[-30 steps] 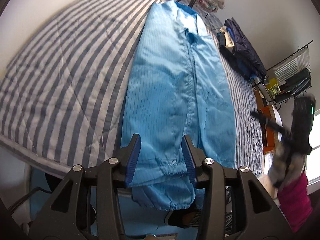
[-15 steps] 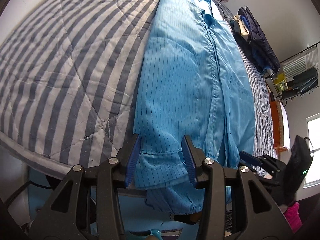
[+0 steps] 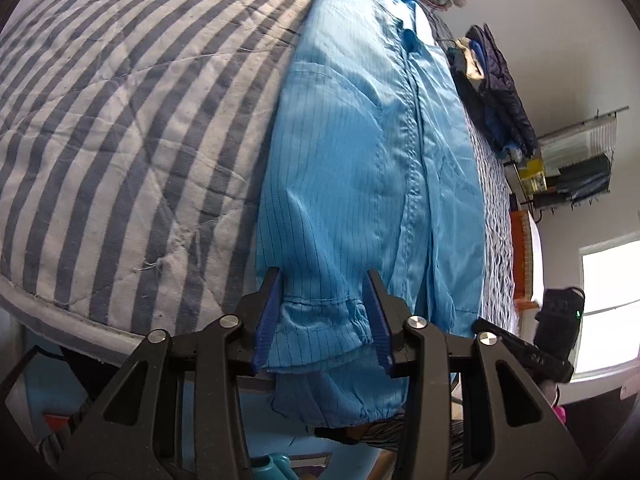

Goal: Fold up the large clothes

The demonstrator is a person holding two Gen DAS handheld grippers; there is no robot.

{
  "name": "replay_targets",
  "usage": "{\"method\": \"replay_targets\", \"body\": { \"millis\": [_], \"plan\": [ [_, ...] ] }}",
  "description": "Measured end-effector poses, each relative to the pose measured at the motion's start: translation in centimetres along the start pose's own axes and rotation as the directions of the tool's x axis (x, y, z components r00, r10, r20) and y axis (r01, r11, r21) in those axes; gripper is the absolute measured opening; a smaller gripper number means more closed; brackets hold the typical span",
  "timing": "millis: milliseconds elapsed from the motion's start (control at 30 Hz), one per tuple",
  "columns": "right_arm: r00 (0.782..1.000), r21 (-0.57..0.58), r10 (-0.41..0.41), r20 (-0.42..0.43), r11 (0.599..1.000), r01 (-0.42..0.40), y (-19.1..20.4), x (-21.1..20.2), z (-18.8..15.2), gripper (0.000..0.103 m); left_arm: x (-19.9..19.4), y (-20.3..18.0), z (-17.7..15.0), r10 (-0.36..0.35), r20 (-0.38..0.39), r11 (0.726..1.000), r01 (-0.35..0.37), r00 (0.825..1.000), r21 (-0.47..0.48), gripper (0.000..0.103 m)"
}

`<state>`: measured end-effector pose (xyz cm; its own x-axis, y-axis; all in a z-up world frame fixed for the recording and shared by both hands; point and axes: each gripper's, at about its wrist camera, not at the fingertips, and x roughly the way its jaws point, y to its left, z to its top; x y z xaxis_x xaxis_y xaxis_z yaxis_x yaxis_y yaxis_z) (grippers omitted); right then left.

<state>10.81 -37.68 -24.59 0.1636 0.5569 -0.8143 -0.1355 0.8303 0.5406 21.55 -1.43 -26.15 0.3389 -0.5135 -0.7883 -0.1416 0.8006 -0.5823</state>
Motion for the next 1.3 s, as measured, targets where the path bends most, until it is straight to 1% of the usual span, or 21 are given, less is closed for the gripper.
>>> {"method": "replay_targets", "body": {
  "millis": [67, 100, 133, 200, 267, 367, 533, 567, 600, 633, 667, 700, 733, 833, 933, 967, 1000, 1100, 1167, 1233, 1300],
  "plan": [
    [0.999, 0.02, 0.048, -0.02, 0.999, -0.048, -0.1, 0.6, -0.2, 0.036, 0.2, -0.5, 0.0, 0.034, 0.008, 0.999, -0.034, 0.999, 0.024, 0.015],
    [0.996, 0.026, 0.076, -0.035, 0.997, -0.075, 0.1, 1.1, -0.3, 0.031, 0.2, -0.7, -0.1, 0.045, 0.021, 0.998, -0.045, 0.999, 0.036, 0.012],
    [0.994, 0.03, 0.096, -0.048, 0.995, -0.095, 0.4, 1.7, -0.4, 0.022, 0.2, -0.8, -0.1, 0.052, 0.031, 0.998, -0.053, 0.998, 0.042, 0.009],
    [0.997, 0.01, 0.065, -0.046, 0.998, -0.064, 0.9, 2.0, -0.3, 0.007, 0.0, -1.1, -0.3, 0.066, 0.051, 0.996, -0.069, 0.997, 0.06, 0.004],
    [0.999, -0.017, 0.026, -0.038, 0.999, -0.027, 1.4, 1.5, -0.2, 0.0, -1.1, -1.2, -0.5, 0.069, 0.08, 0.994, -0.075, 0.994, 0.076, 0.003],
    [1.0, -0.03, -0.001, 0.005, 1.0, 0.001, 1.4, -0.1, -0.5, 0.0, -2.1, -0.7, -0.5, 0.086, 0.107, 0.992, -0.095, 0.991, 0.081, 0.002],
    [0.998, -0.001, 0.056, -0.037, 0.998, -0.056, 1.1, 1.5, -0.9, 0.001, -0.7, 0.5, -0.5, 0.03, 0.039, 0.999, -0.031, 0.999, 0.035, 0.003],
    [0.997, -0.001, 0.063, -0.036, 0.998, -0.063, 1.0, 1.3, -0.8, 0.006, -0.8, 0.6, -0.5, 0.02, 0.037, 0.999, -0.021, 0.999, 0.026, 0.004],
    [0.996, 0.005, 0.077, -0.035, 0.997, -0.076, 0.9, 1.1, -0.8, 0.007, -1.0, 0.8, -0.4, 0.003, 0.035, 1.0, -0.004, 0.999, 0.02, 0.008],
    [0.996, 0.015, 0.082, -0.033, 0.997, -0.082, 0.6, 0.9, -0.8, 0.012, -1.1, 0.9, -0.3, -0.008, 0.035, 1.0, 0.008, 0.999, 0.014, 0.012],
    [0.995, 0.022, 0.091, -0.03, 0.996, -0.09, 0.3, 0.8, -0.7, 0.03, -1.3, 1.2, -0.2, -0.033, 0.034, 0.999, 0.033, 0.999, 0.003, 0.022],
    [0.994, 0.029, 0.109, -0.025, 0.994, -0.109, 0.1, 0.6, -0.8, 0.034, -1.2, 1.4, -0.2, -0.052, 0.028, 0.999, 0.052, 0.998, -0.007, 0.033],
    [0.99, 0.037, 0.138, -0.026, 0.99, -0.137, -0.2, 0.6, -1.0, 0.034, -1.1, 1.5, -0.3, -0.061, 0.022, 0.998, 0.062, 0.998, -0.014, 0.035],
    [0.986, 0.03, 0.16, -0.046, 0.987, -0.158, -0.5, 1.1, -1.4, 0.034, -0.4, 2.0, -0.5, -0.087, -0.008, 0.995, 0.087, 0.996, -0.039, 0.035],
    [0.983, 0.026, 0.177, -0.056, 0.984, -0.175, -0.6, 1.2, -1.2, 0.033, -0.1, 2.7, -0.4, -0.138, -0.018, 0.986, 0.136, 0.99, -0.095, 0.035],
    [0.981, 0.024, 0.185, -0.058, 0.983, -0.184, -0.4, 1.1, -1.2, 0.03, 0.0, 2.8, -0.3, -0.159, -0.02, 0.982, 0.156, 0.987, -0.109, 0.032],
    [0.98, 0.02, 0.191, -0.063, 0.982, -0.19, -0.2, 1.2, -1.1, 0.028, 0.0, 2.7, -0.3, -0.16, -0.023, 0.982, 0.157, 0.987, -0.102, 0.022],
    [0.977, 0.011, 0.2, -0.071, 0.98, -0.2, 0.4, 1.6, -1.0, 0.019, -0.1, 1.7, -0.6, -0.139, -0.03, 0.989, 0.137, 0.99, -0.048, 0.008],
    [0.972, 0.029, 0.225, -0.062, 0.974, -0.223, 0.3, 1.3, -1.1, 0.006, -0.4, 1.1, -0.7, -0.149, -0.023, 0.988, 0.148, 0.989, -0.035, 0.006],
    [0.963, 0.056, 0.268, -0.031, 0.962, -0.266, 0.1, 0.8, -1.0, 0.003, -1.0, 0.8, -0.6, -0.164, -0.012, 0.986, 0.164, 0.986, -0.041, 0.004],
    [0.955, 0.055, 0.298, 0.003, 0.953, -0.298, 0.0, -0.1, -0.7, 0.002, -1.5, 0.5, -0.2, -0.204, -0.003, 0.977, 0.204, 0.979, -0.065, 0.004]
  ]
}}
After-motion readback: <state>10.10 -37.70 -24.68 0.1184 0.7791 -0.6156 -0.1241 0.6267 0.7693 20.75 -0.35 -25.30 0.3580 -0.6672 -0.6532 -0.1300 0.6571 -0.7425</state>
